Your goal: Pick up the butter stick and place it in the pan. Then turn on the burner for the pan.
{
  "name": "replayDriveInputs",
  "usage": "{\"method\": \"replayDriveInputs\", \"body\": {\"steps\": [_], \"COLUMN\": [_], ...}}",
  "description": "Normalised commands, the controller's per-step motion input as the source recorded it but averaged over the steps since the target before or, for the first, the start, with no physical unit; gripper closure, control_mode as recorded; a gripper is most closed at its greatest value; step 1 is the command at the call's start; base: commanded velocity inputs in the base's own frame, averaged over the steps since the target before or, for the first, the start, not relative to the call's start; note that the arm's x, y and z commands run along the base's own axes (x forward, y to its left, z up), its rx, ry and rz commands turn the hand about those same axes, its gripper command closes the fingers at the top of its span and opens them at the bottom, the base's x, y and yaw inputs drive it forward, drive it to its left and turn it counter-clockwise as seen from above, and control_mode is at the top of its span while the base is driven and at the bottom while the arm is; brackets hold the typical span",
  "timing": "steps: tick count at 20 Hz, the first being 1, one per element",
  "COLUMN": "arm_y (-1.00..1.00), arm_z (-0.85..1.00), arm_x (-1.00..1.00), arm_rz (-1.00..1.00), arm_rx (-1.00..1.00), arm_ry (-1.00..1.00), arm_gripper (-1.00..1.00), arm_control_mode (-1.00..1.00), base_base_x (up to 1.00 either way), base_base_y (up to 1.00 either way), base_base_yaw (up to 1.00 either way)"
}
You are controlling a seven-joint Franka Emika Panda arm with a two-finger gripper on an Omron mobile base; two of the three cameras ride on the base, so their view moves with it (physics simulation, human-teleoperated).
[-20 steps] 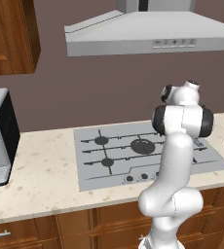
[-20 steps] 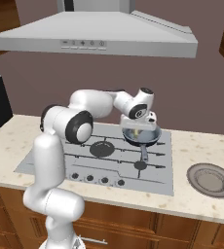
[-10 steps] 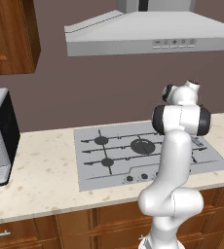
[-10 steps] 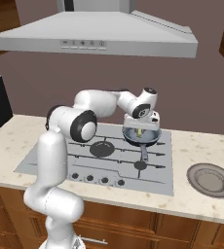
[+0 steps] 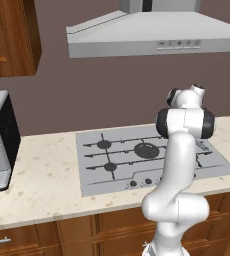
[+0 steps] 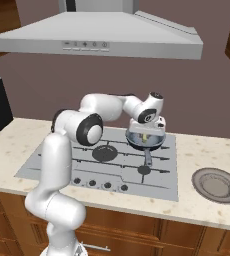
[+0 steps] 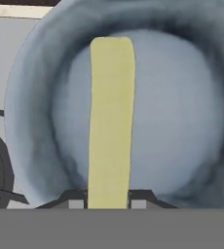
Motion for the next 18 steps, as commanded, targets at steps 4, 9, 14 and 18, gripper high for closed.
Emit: {"method": "replayDriveInputs", "body": {"steps": [4, 9, 14, 18], "arm_y": [0.00, 0.00, 0.00, 0.00], "arm_z": [-0.18, -0.26, -0.28, -0.03], "arm_x": [0.14, 0.11, 0.01, 0.00], "arm_rz": [0.00, 0.00, 0.00, 0.00], "arm_rx": [0.00, 0.00, 0.00, 0.00], "arm_ry": [0.00, 0.00, 0.00, 0.00], "arm_gripper": [1.00, 1.00, -1.00, -1.00], "arm_control_mode": [-1.00, -1.00, -1.00, -1.00], "base_base_x": [0.00, 0.00, 0.00, 0.00], "base_base_y": [0.00, 0.00, 0.00, 0.00], "base_base_yaw": [0.00, 0.00, 0.00, 0.00]}}
